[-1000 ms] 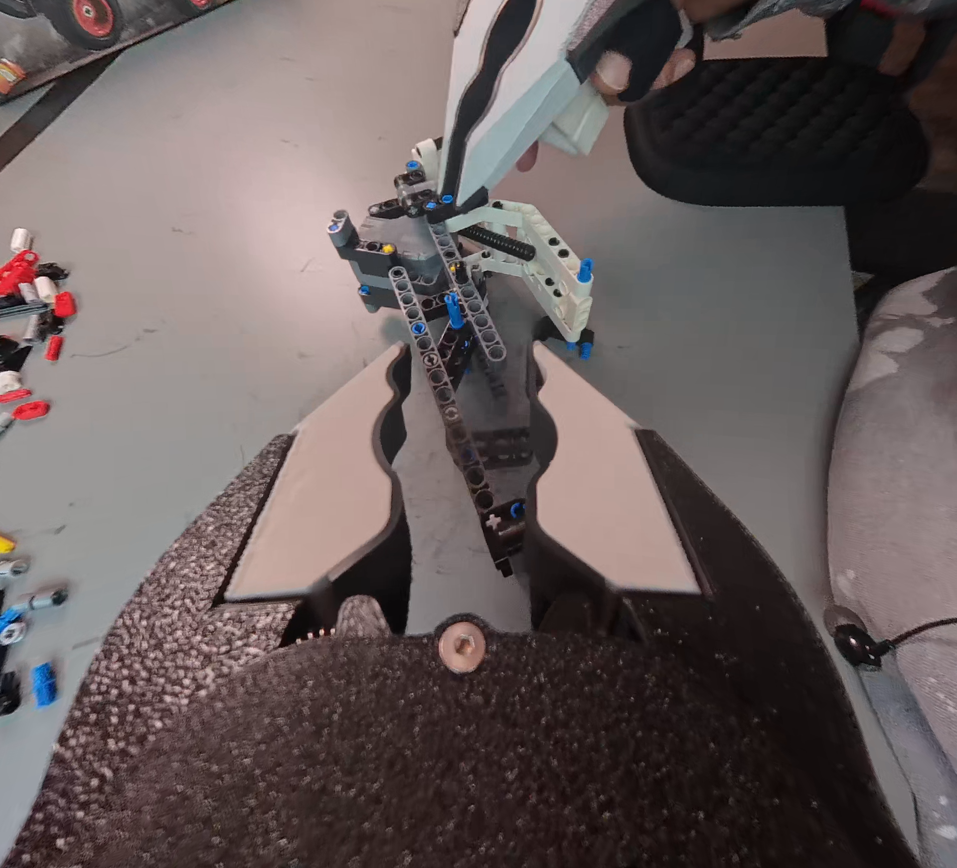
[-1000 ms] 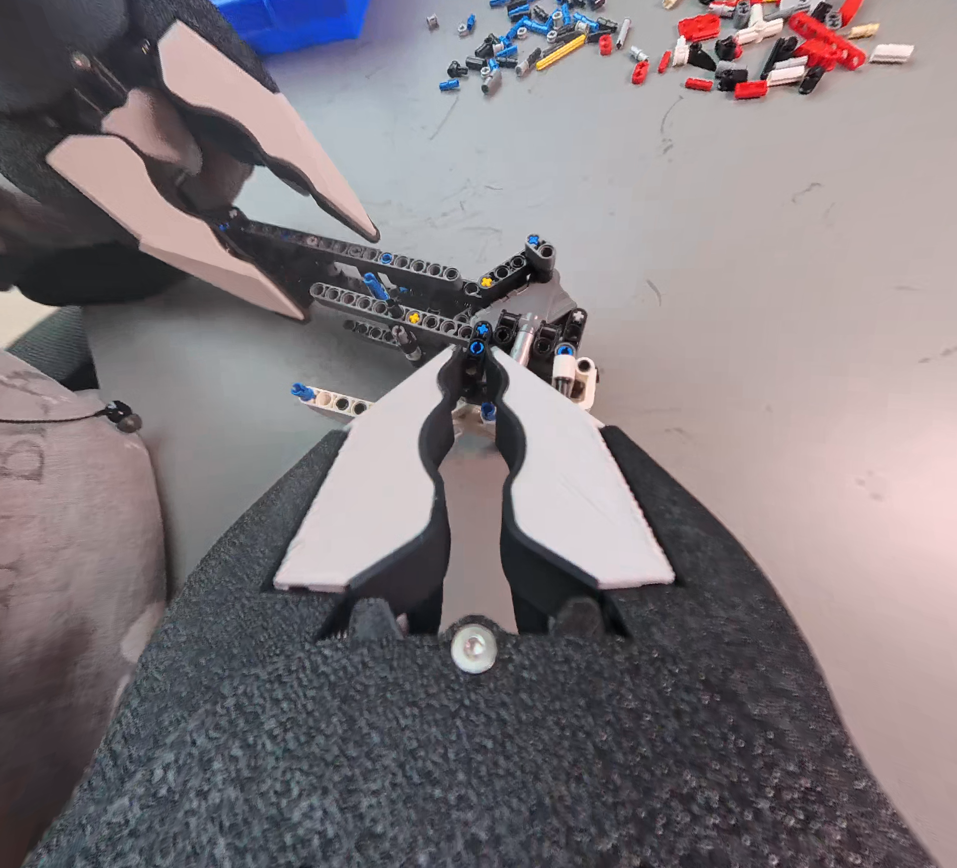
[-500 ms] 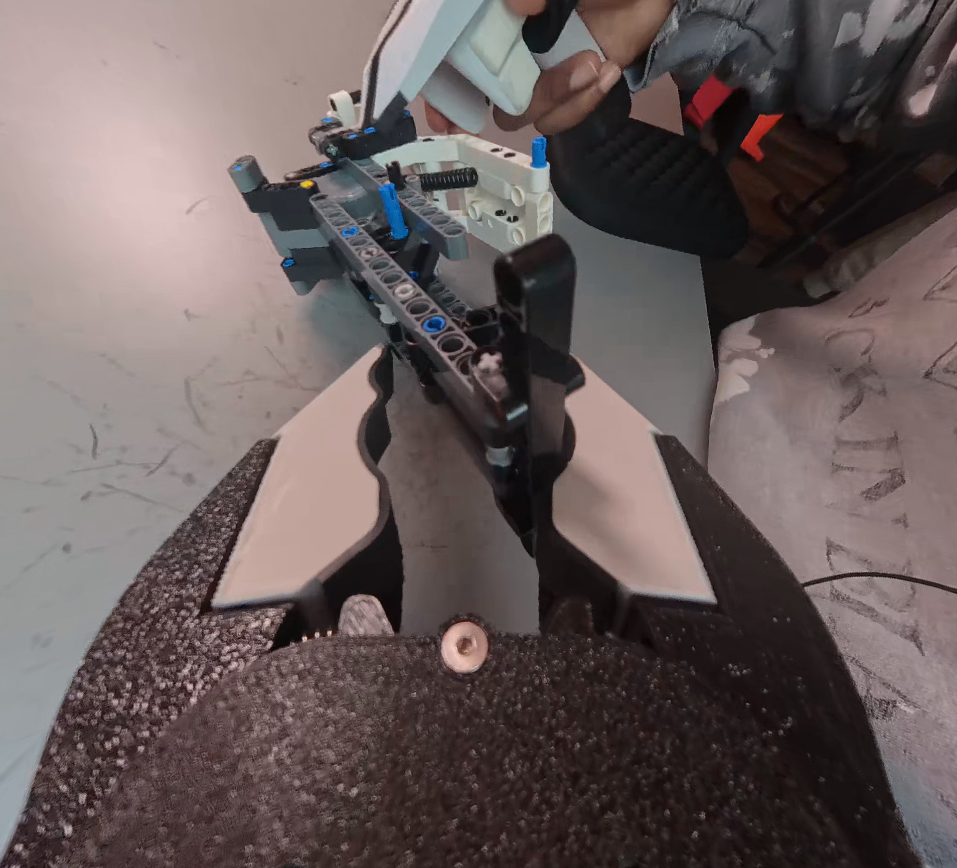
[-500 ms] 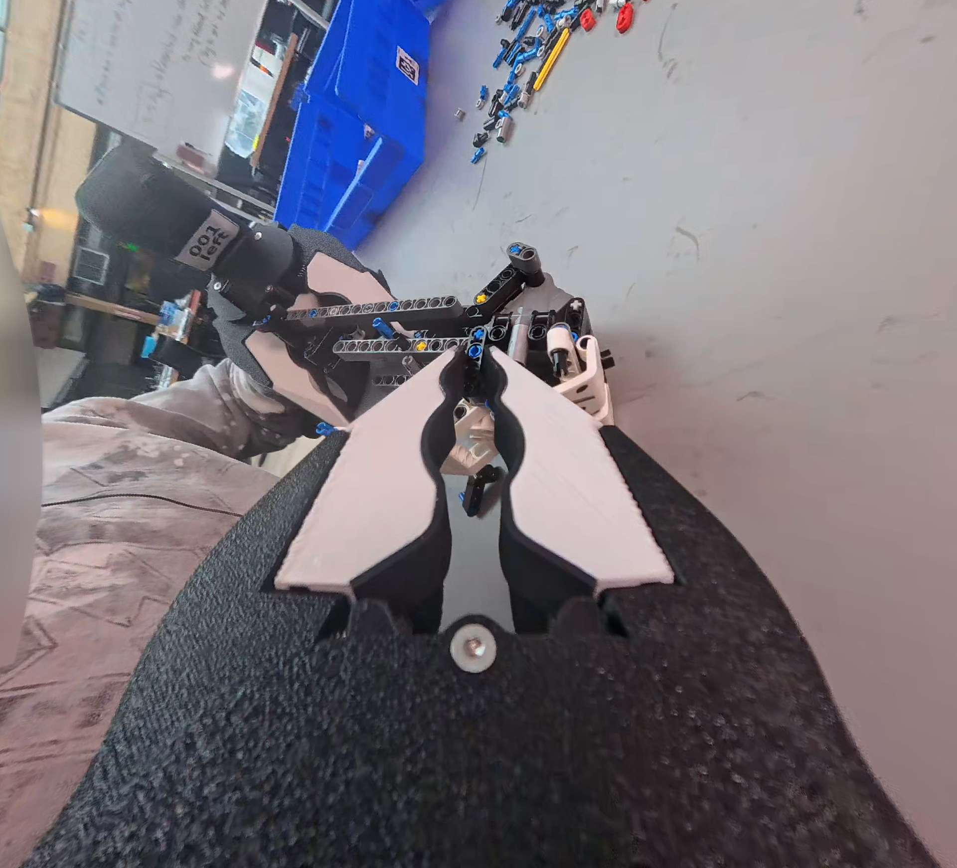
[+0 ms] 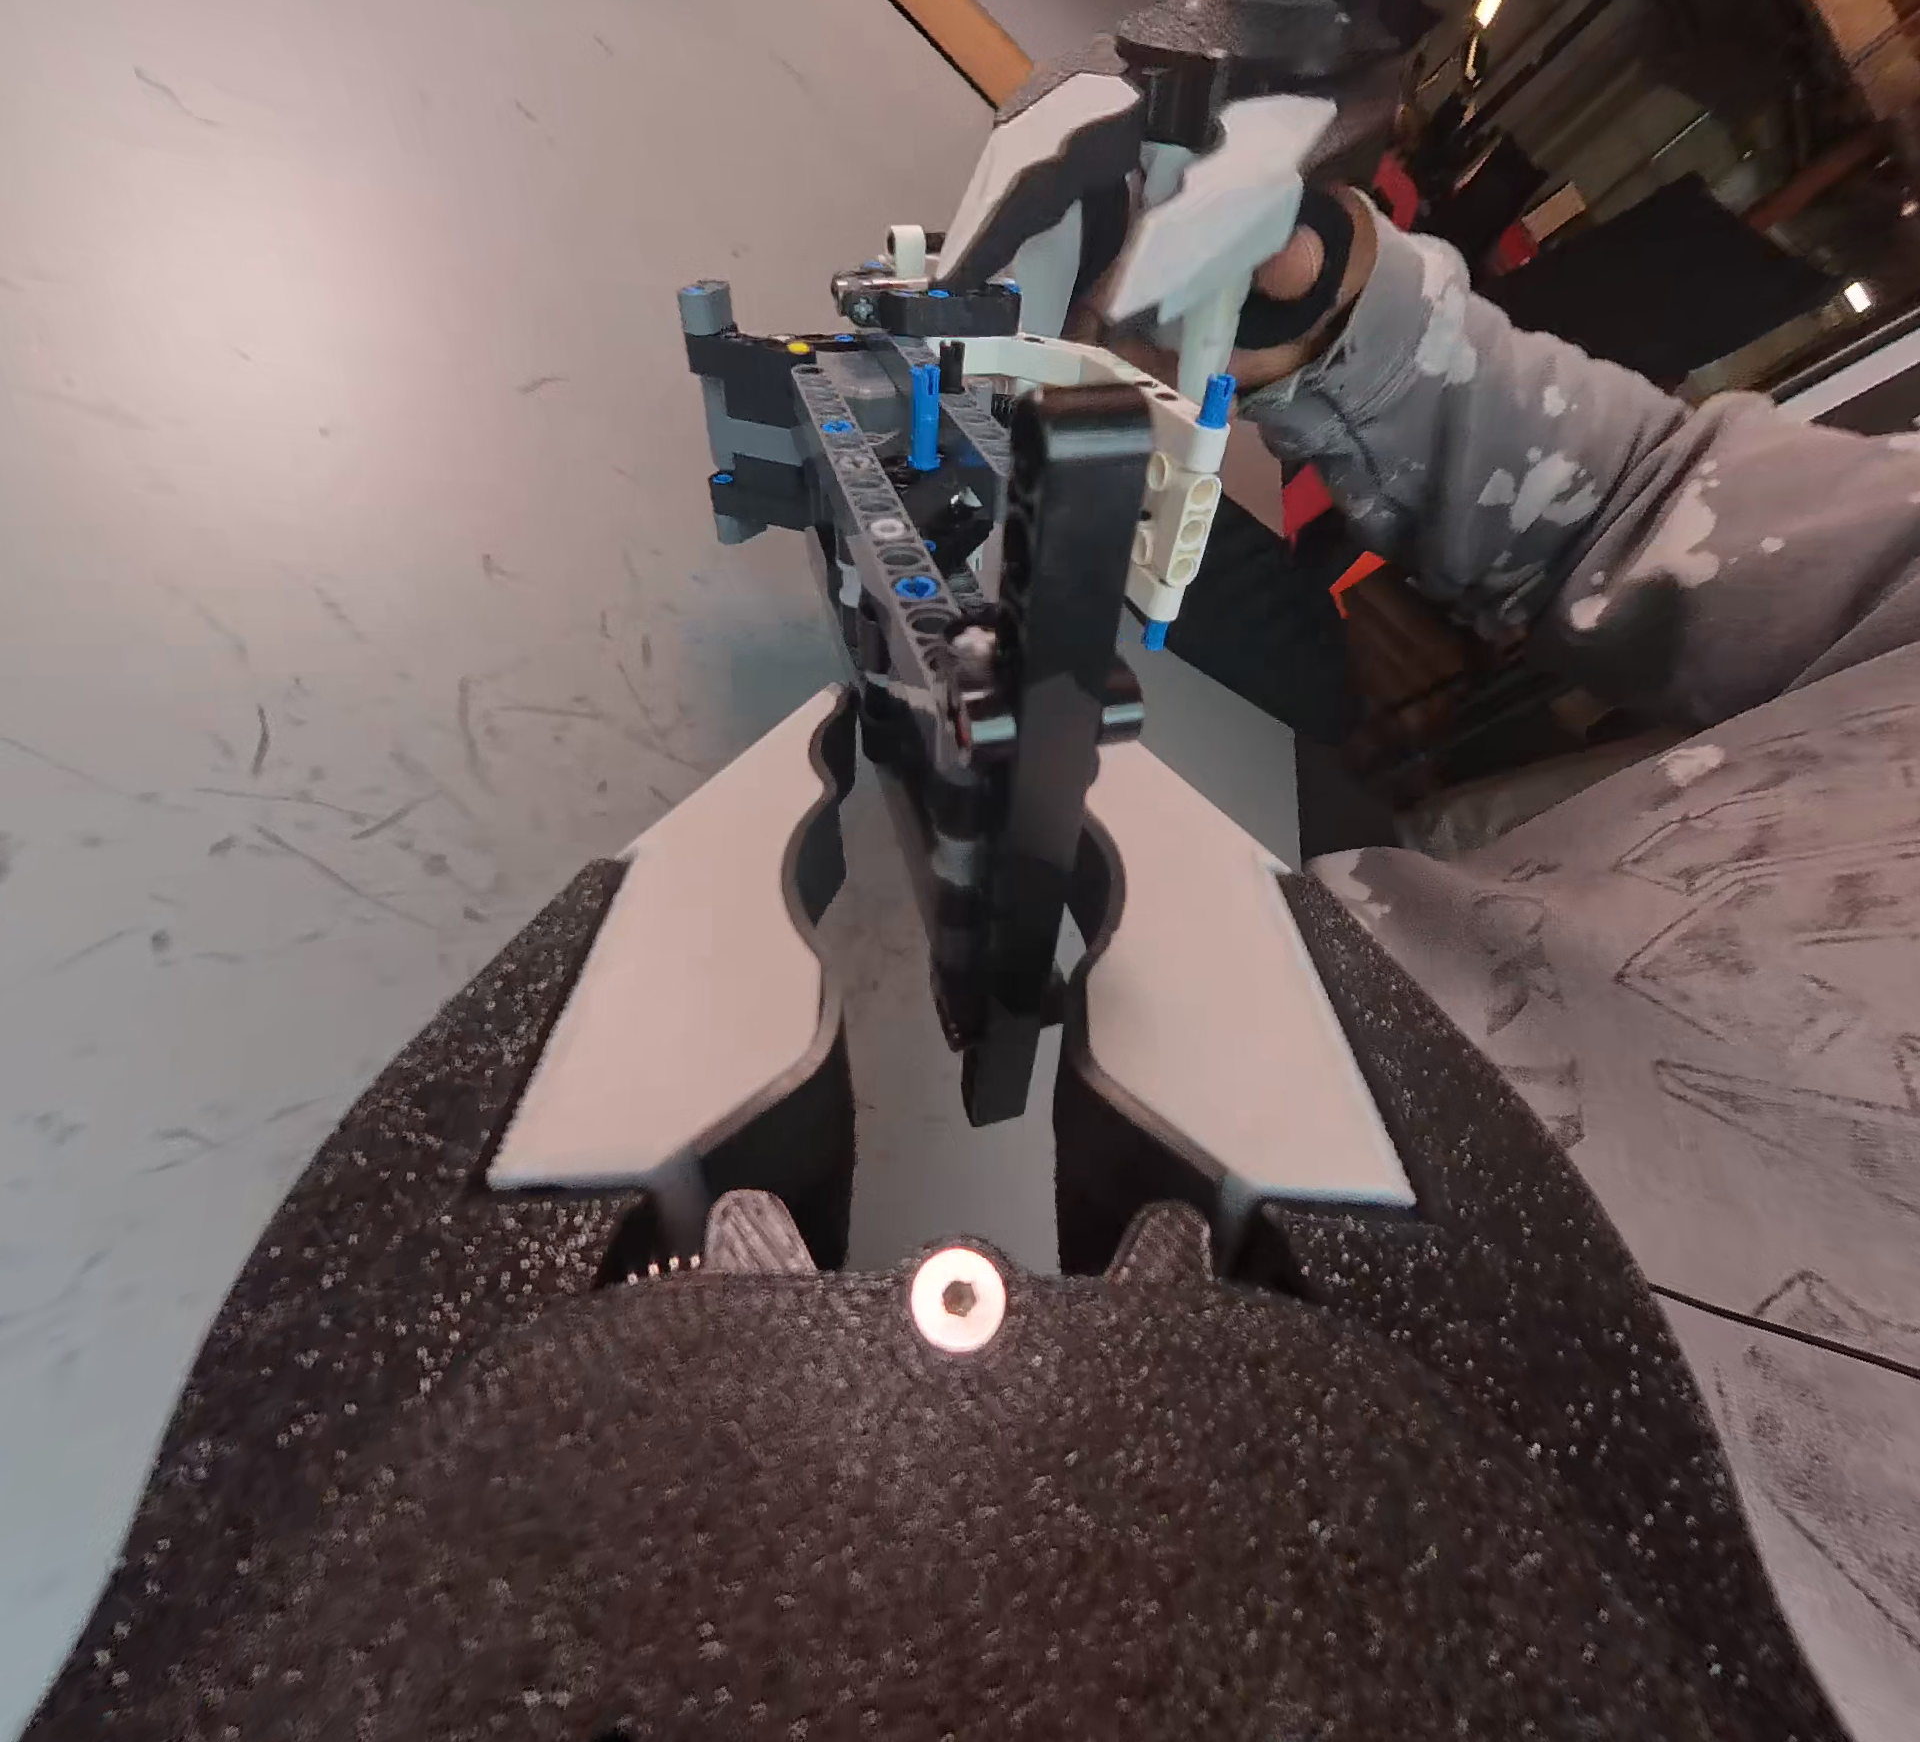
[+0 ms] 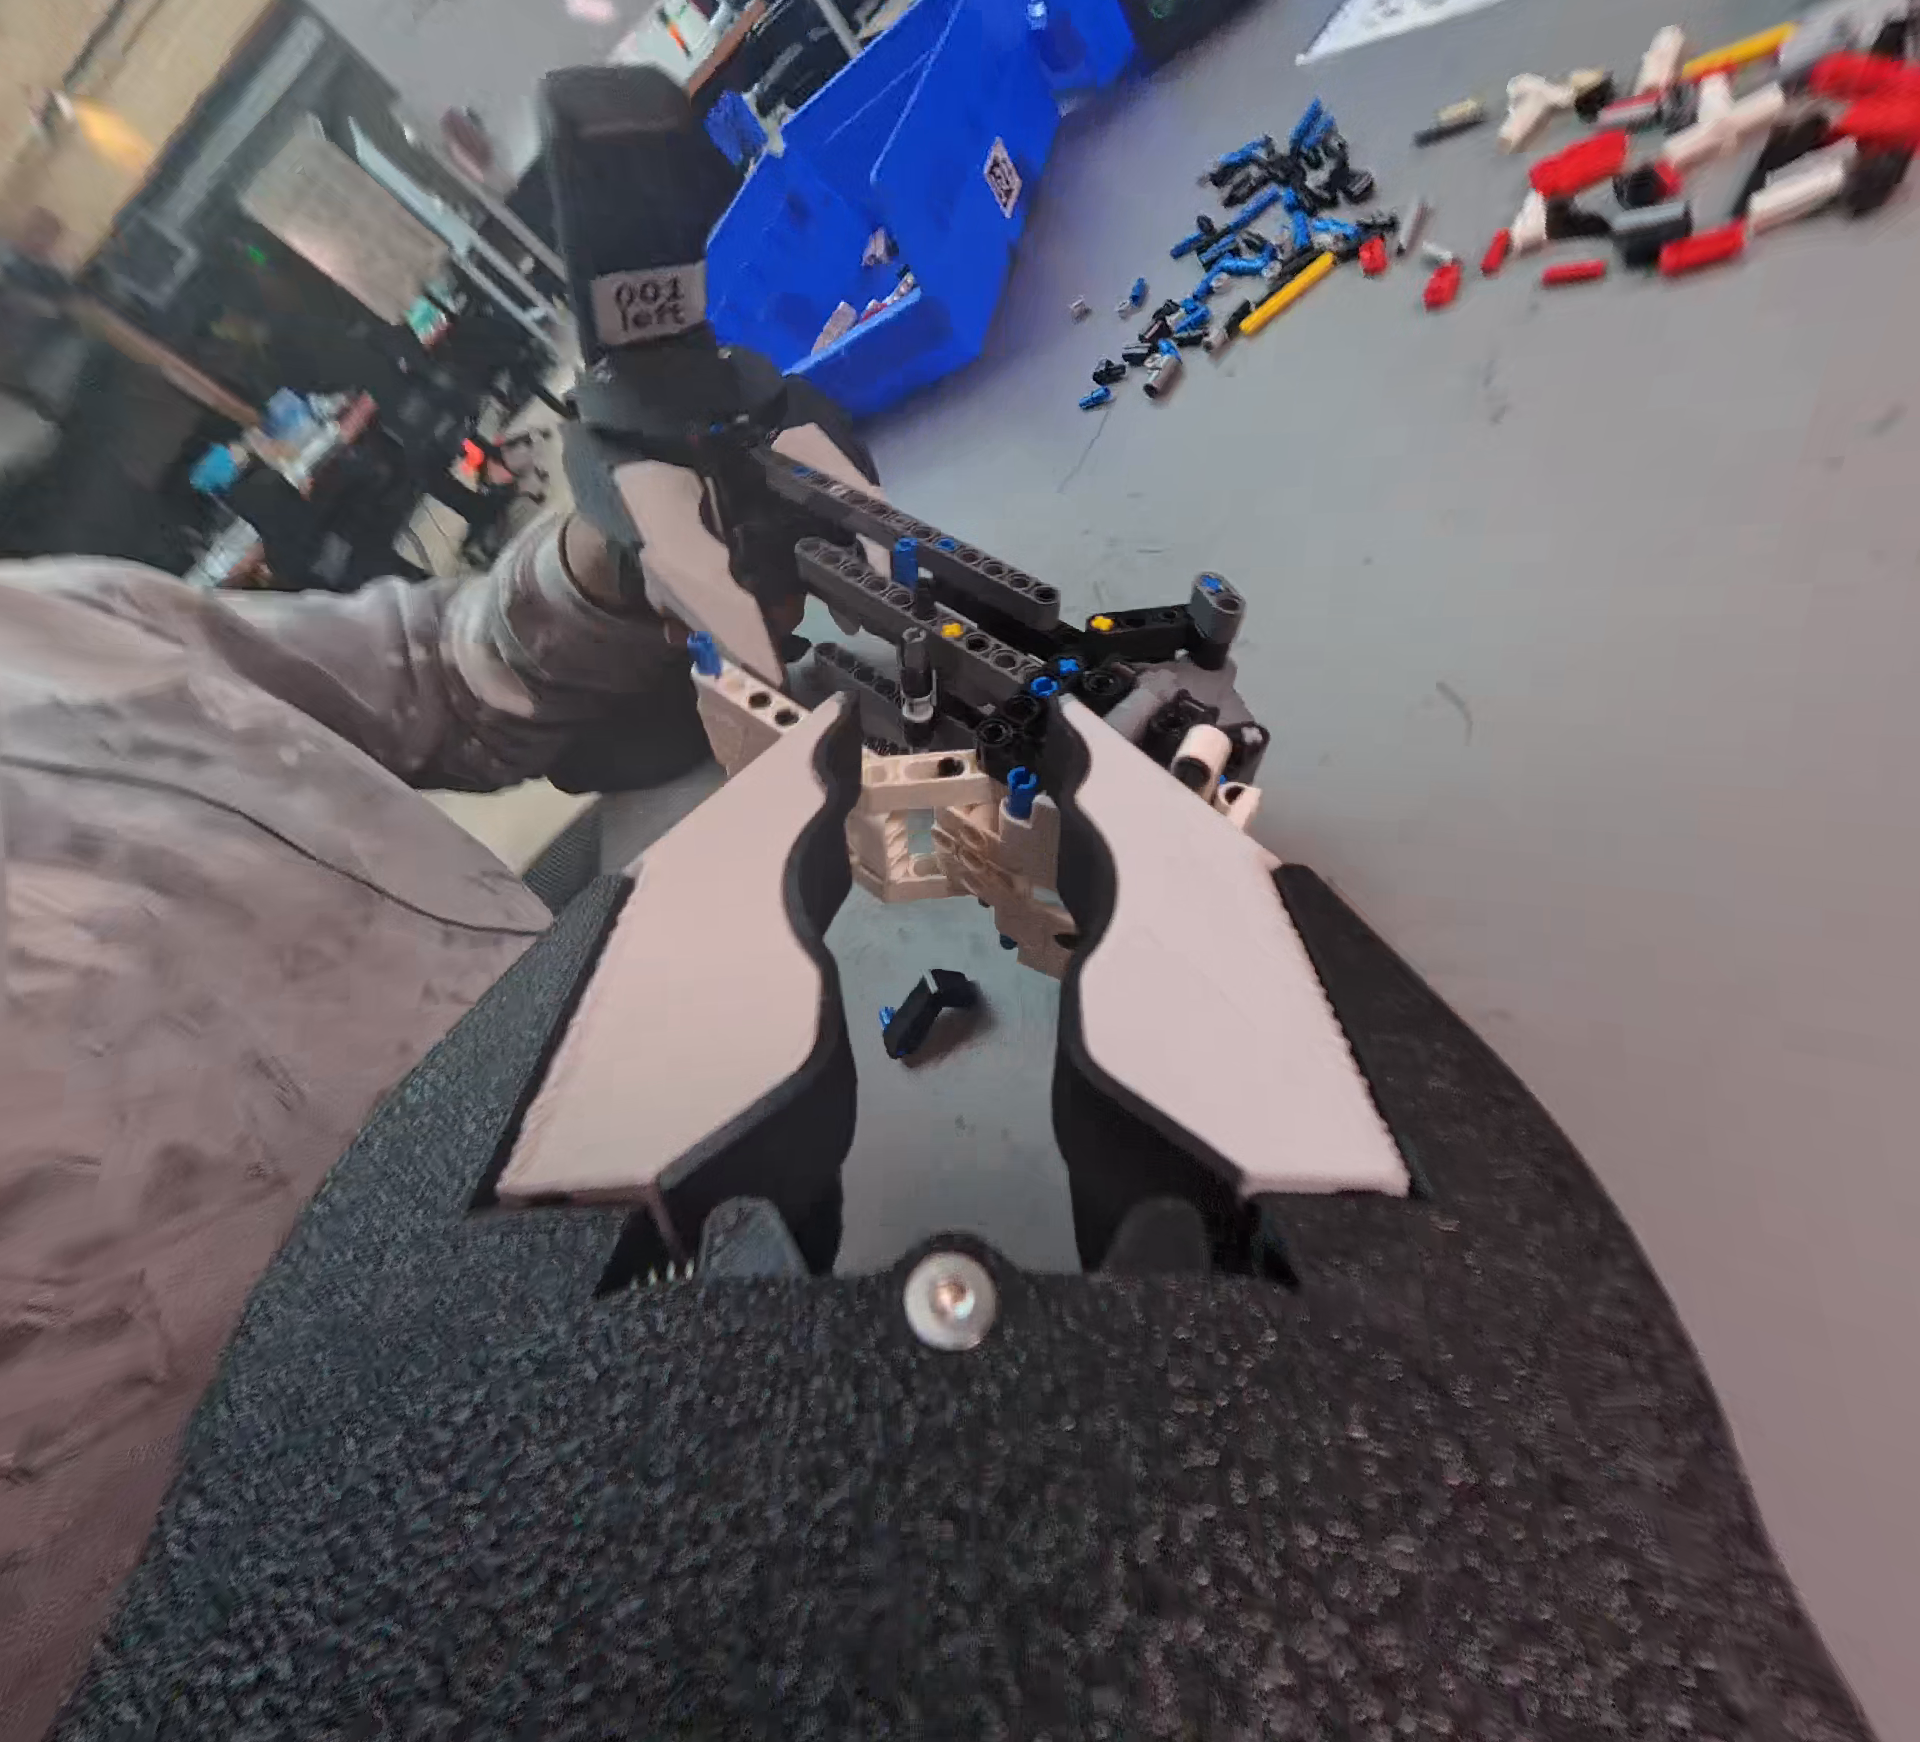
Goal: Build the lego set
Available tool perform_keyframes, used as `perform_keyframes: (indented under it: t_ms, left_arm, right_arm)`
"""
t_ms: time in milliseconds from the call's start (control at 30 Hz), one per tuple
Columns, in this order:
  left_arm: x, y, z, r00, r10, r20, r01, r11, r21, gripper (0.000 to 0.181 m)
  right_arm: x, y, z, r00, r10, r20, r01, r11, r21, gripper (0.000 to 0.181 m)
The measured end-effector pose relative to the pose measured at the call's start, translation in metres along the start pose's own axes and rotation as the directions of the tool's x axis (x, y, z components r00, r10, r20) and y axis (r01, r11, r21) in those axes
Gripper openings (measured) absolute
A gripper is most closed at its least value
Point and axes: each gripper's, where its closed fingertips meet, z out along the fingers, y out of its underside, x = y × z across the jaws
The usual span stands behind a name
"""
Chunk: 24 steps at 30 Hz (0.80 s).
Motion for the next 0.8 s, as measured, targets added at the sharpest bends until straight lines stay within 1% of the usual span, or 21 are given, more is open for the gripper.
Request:
perform_keyframes:
  t_ms: [33,100,167,200,267,300,367,433,533,600,633,700,767,800]
  left_arm:
    - [-0.001,-0.002,-0.001,0.999,-0.035,-0.022,0.036,0.999,0.013,0.037]
    - [-0.006,-0.003,-0.004,0.994,-0.103,-0.041,0.104,0.994,0.029,0.034]
    - [-0.01,-0.003,-0.007,0.983,-0.163,-0.079,0.167,0.985,0.039,0.031]
    - [-0.009,-0.001,-0.007,0.974,-0.199,-0.109,0.202,0.979,0.023,0.032]
    - [-0.015,-0.003,-0.007,0.965,-0.241,-0.103,0.246,0.968,0.046,0.031]
    - [-0.017,-0.004,-0.008,0.963,-0.253,-0.097,0.259,0.964,0.055,0.031]
    - [-0.022,-0.007,-0.01,0.952,-0.288,-0.103,0.296,0.953,0.07,0.031]
    - [-0.027,-0.008,-0.012,0.936,-0.333,-0.116,0.344,0.935,0.087,0.03]
    - [-0.033,-0.015,-0.015,0.895,-0.415,-0.166,0.436,0.891,0.125,0.028]
    - [-0.03,-0.019,-0.016,0.855,-0.458,-0.243,0.497,0.858,0.131,0.015]
    - [-0.029,-0.021,-0.016,0.84,-0.471,-0.269,0.517,0.844,0.14,0.014]
    - [-0.033,-0.021,-0.014,0.845,-0.474,-0.247,0.517,0.842,0.155,0.012]
    - [-0.034,-0.023,-0.014,0.838,-0.482,-0.255,0.529,0.832,0.165,0.012]
    - [-0.034,-0.023,-0.014,0.836,-0.484,-0.258,0.532,0.829,0.17,0.012]
  right_arm:
    - [-0.005,0.002,-0.001,0.992,-0.122,-0.014,0.122,0.992,-0.018,0.039]
    - [-0.015,0.002,-0.004,0.949,-0.312,-0.037,0.311,0.95,-0.026,0.041]
    - [-0.019,0.004,-0.009,0.903,-0.425,-0.058,0.422,0.905,-0.055,0.047]
    - [-0.018,0.006,-0.011,0.865,-0.495,-0.083,0.489,0.868,-0.081,0.053]
    - [-0.017,0.016,-0.014,0.768,-0.631,-0.114,0.614,0.775,-0.153,0.059]
    - [-0.017,0.024,-0.013,0.727,-0.678,-0.112,0.651,0.732,-0.204,0.065]
    - [-0.017,0.036,-0.011,0.671,-0.732,-0.119,0.687,0.674,-0.271,0.073]
    - [-0.012,0.043,-0.009,0.617,-0.77,-0.163,0.704,0.633,-0.323,0.076]
    - [-0.003,0.045,-0.004,0.552,-0.792,-0.261,0.712,0.61,-0.348,0.077]
    - [0.003,0.042,0.002,0.476,-0.815,-0.332,0.734,0.575,-0.361,0.076]
    - [0.006,0.041,0.006,0.446,-0.821,-0.355,0.742,0.561,-0.366,0.075]
    - [0.012,0.044,0.017,0.446,-0.818,-0.363,0.729,0.567,-0.382,0.075]
    - [0.023,0.042,0.023,0.441,-0.808,-0.39,0.71,0.58,-0.4,0.07]
    - [0.027,0.04,0.025,0.423,-0.816,-0.394,0.712,0.568,-0.413,0.066]
